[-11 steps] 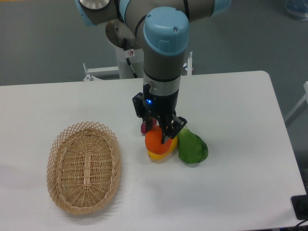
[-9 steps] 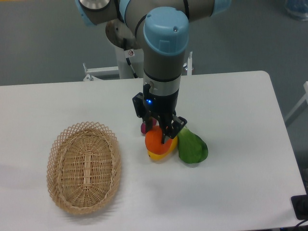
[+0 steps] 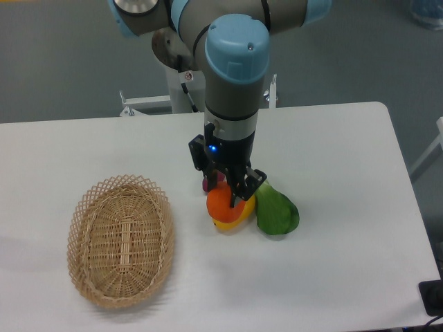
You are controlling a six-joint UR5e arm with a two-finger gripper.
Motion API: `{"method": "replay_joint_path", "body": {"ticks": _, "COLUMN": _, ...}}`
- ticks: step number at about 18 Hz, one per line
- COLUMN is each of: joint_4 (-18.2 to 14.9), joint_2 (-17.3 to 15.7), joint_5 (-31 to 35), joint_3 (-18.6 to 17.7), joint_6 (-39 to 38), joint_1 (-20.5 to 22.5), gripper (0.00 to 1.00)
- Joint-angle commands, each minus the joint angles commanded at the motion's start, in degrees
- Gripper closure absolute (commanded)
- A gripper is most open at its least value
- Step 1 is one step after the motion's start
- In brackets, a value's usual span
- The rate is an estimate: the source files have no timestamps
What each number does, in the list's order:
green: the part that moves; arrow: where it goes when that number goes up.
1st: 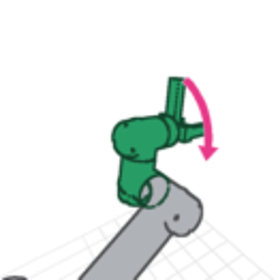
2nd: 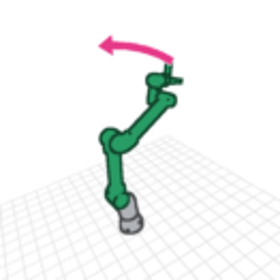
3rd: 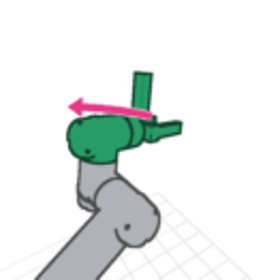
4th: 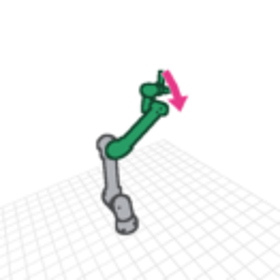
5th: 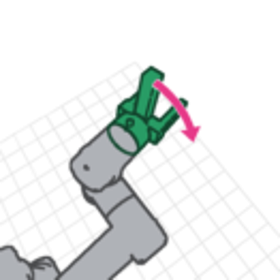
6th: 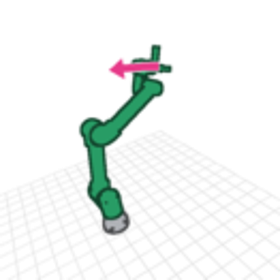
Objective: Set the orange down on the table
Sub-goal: 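Close the gripper around the orange beside the green pear, then lift the orange and move it away from the pear toward the basket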
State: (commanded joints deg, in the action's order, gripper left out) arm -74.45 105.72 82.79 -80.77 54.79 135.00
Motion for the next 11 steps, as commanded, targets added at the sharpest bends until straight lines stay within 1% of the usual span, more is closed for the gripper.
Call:
{"method": "replay_joint_path", "body": {"ticks": 2, "joint_4": 5.95, "joint_2": 2.63, "joint_5": 0.09, "joint_3": -0.61, "joint_6": -5.71, "joint_1": -1.84, "gripper": 0.63}}
{"method": "replay_joint_path", "body": {"ticks": 3, "joint_4": 7.81, "joint_2": 3.51, "joint_5": 0.09, "joint_3": -0.79, "joint_6": -8.35, "joint_1": -2.46, "gripper": 0.63}}
{"method": "replay_joint_path", "body": {"ticks": 4, "joint_4": 9.22, "joint_2": 4.48, "joint_5": 0.17, "joint_3": -0.79, "joint_6": -10.90, "joint_1": -2.98, "gripper": 0.63}}
{"method": "replay_joint_path", "body": {"ticks": 6, "joint_4": 10.37, "joint_2": 6.15, "joint_5": 0.44, "joint_3": -1.32, "joint_6": -12.16, "joint_1": -3.08, "gripper": 0.63}}
{"method": "replay_joint_path", "body": {"ticks": 7, "joint_4": 11.60, "joint_2": 7.64, "joint_5": 0.44, "joint_3": -1.41, "joint_6": -12.59, "joint_1": -3.16, "gripper": 0.63}}
{"method": "replay_joint_path", "body": {"ticks": 10, "joint_4": 14.76, "joint_2": 10.28, "joint_5": 0.09, "joint_3": -1.93, "joint_6": -15.67, "joint_1": -3.52, "gripper": 0.62}}
{"method": "replay_joint_path", "body": {"ticks": 11, "joint_4": 16.77, "joint_2": 11.60, "joint_5": 0.17, "joint_3": -2.80, "joint_6": -15.59, "joint_1": -3.52, "gripper": 0.62}}
